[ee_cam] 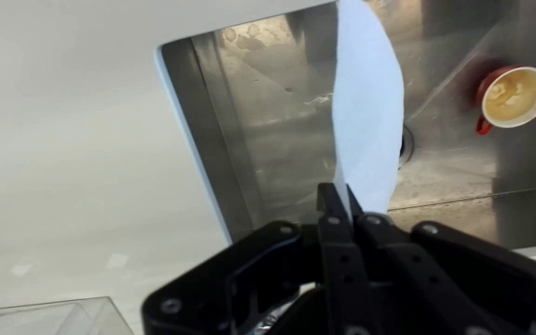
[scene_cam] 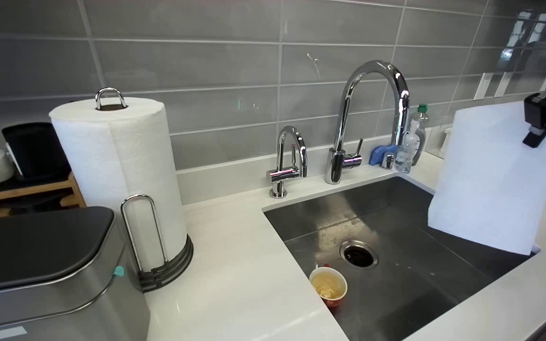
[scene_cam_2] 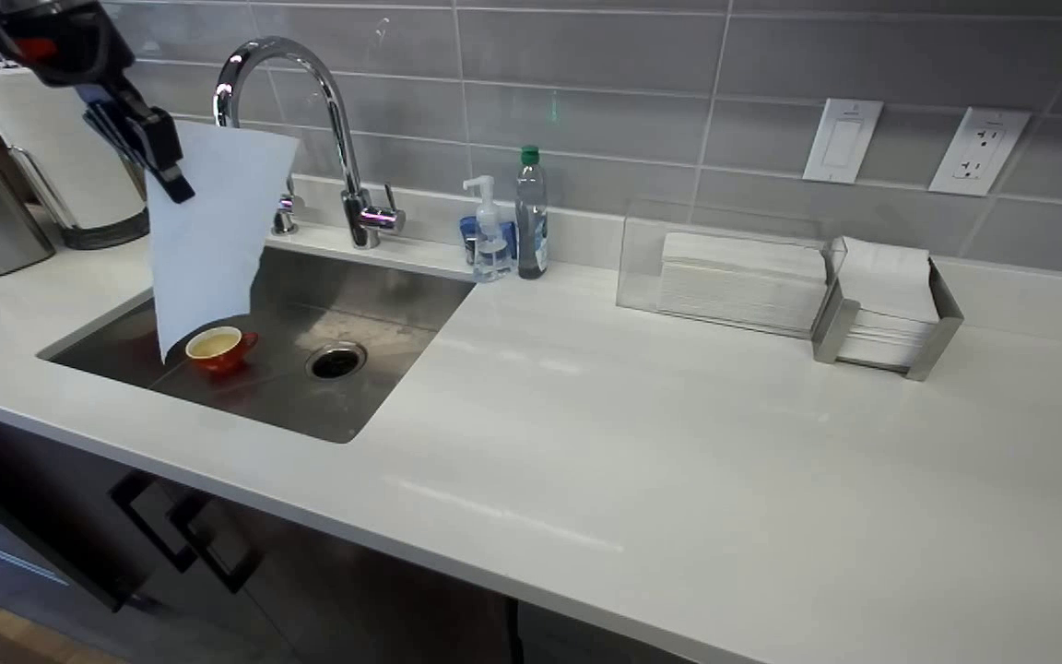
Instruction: Remove a piece of paper towel from the roll on the left and put it on the right side of the counter
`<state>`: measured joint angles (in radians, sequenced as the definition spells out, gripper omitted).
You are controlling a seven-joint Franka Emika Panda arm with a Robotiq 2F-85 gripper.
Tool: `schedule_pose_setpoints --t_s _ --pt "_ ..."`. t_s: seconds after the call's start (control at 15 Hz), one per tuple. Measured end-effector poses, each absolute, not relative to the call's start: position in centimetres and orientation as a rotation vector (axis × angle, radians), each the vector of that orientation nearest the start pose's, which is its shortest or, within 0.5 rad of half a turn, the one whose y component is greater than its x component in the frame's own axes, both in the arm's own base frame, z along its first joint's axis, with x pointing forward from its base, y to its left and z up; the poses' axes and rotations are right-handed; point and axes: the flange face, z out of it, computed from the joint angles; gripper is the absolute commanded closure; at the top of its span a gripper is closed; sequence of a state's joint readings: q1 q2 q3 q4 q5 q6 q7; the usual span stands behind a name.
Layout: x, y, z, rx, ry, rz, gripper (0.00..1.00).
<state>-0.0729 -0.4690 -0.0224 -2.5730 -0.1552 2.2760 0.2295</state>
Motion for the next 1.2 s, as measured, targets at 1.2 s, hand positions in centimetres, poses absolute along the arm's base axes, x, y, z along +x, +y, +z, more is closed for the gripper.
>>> schedule_pose_setpoints --t_s 1.2 --pt "42.3 -10.8 43.4 -3.117 0.642 -0.327 1.0"
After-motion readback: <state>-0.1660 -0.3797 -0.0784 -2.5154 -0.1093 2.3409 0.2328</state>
